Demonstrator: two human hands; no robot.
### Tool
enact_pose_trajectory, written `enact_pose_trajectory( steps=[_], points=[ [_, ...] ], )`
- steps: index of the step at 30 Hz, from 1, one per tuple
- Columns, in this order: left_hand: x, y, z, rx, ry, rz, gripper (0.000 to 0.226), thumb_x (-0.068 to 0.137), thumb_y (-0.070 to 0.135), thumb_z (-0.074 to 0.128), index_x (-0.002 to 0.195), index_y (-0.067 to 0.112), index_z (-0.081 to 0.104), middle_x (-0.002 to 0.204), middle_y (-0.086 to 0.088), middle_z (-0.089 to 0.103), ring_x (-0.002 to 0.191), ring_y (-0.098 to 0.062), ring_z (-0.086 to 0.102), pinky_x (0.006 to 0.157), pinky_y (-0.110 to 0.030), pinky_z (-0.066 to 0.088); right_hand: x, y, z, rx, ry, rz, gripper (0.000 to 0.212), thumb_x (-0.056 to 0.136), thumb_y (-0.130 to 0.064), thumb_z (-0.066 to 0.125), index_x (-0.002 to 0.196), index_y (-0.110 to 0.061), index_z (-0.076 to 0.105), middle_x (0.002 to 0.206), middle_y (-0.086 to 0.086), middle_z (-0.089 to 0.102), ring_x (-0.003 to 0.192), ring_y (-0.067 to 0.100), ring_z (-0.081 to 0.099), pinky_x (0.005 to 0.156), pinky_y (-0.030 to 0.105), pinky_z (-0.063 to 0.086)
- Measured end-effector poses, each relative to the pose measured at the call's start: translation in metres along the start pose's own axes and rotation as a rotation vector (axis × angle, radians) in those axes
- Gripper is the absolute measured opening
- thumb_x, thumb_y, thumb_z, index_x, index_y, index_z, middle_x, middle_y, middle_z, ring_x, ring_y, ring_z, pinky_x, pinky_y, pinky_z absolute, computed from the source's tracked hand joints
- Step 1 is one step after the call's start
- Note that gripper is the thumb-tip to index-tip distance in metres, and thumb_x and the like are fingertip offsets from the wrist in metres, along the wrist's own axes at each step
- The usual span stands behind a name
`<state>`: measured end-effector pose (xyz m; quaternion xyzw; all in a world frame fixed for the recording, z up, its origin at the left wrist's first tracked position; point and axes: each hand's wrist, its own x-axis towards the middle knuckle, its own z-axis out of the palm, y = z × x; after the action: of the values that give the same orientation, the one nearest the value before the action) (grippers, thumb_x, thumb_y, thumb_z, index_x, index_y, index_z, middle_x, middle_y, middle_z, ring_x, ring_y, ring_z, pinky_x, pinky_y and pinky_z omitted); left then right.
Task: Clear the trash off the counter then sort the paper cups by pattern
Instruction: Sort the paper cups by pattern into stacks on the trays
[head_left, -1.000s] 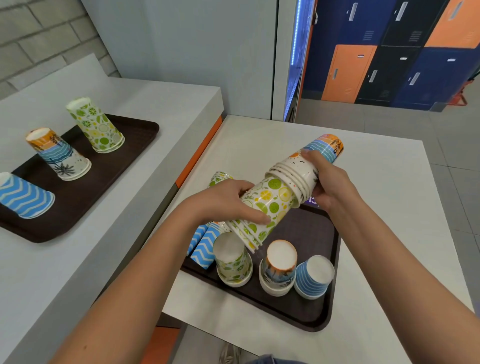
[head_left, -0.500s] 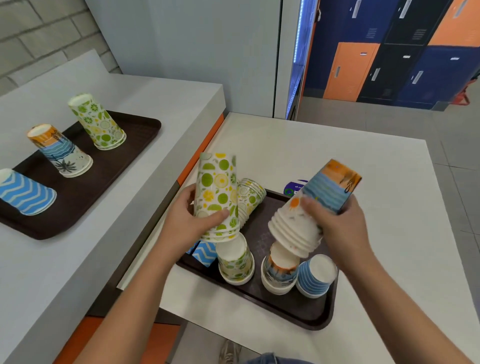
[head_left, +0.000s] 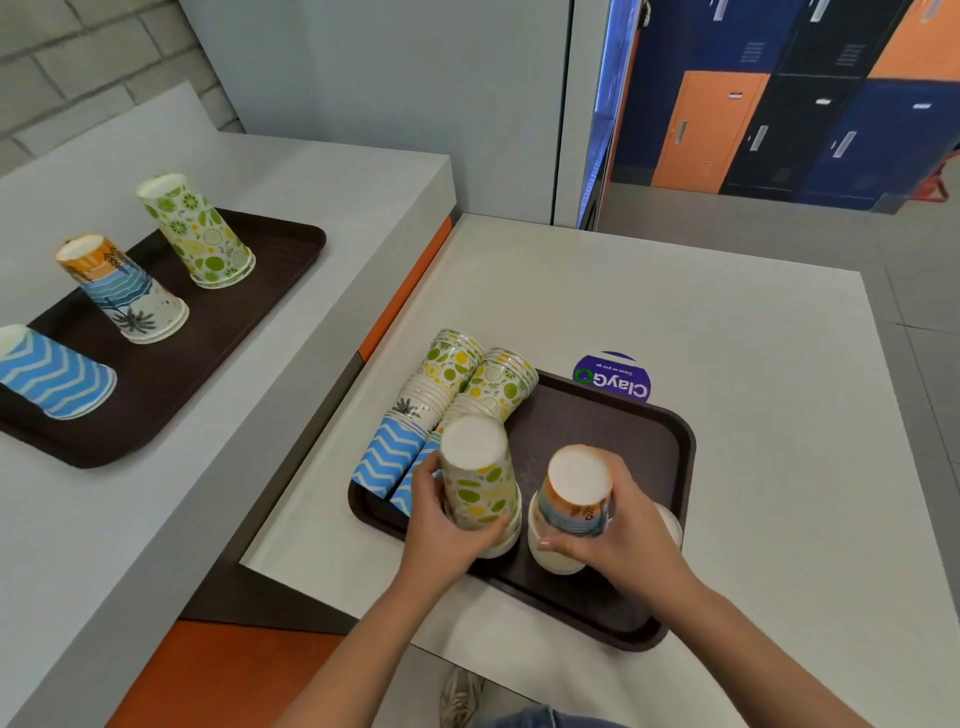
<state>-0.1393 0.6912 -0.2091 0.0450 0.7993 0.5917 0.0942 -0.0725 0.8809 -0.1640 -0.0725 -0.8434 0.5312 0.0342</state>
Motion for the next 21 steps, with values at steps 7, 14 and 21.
enact_pose_trajectory(
  steps=[7, 14, 21],
  points=[
    [0.002, -0.007, 0.008, 0.098, -0.097, 0.040, 0.091, 0.057, 0.019, 0.091, 0.128, 0.030, 0.036, 0.125, 0.017, 0.049, 0.110, 0.027, 0.041, 0.084, 0.004, 0.035, 0.003, -0.009, -0.012, 0.057, 0.046, -0.051, 0.077, 0.055, -0.030, 0.090, 0.120, -0.032, 0.049, 0.112, -0.027, 0.056, 0.110, -0.008, 0.052, 0.089, 0.006, 0.041],
    [0.004, -0.018, -0.014, 0.212, -0.187, 0.040, 0.107, 0.055, 0.040, 0.090, 0.141, 0.037, 0.027, 0.142, 0.022, 0.036, 0.131, 0.009, 0.034, 0.107, -0.015, 0.032, 0.004, -0.019, -0.029, 0.165, -0.115, 0.005, 0.077, 0.060, -0.056, 0.072, 0.130, -0.040, 0.044, 0.120, -0.023, 0.057, 0.115, -0.002, 0.054, 0.091, 0.015, 0.044],
    [0.022, -0.015, -0.056, 0.316, 0.031, 0.134, 0.048, 0.078, 0.016, 0.072, 0.123, 0.021, 0.056, 0.122, 0.008, 0.053, 0.113, 0.009, 0.047, 0.101, -0.030, 0.045, 0.077, -0.031, -0.050, 0.363, -0.026, -0.013, 0.059, 0.087, -0.068, 0.038, 0.118, -0.024, 0.061, 0.114, 0.000, 0.068, 0.112, 0.009, 0.061, 0.101, 0.029, 0.046]
  ],
)
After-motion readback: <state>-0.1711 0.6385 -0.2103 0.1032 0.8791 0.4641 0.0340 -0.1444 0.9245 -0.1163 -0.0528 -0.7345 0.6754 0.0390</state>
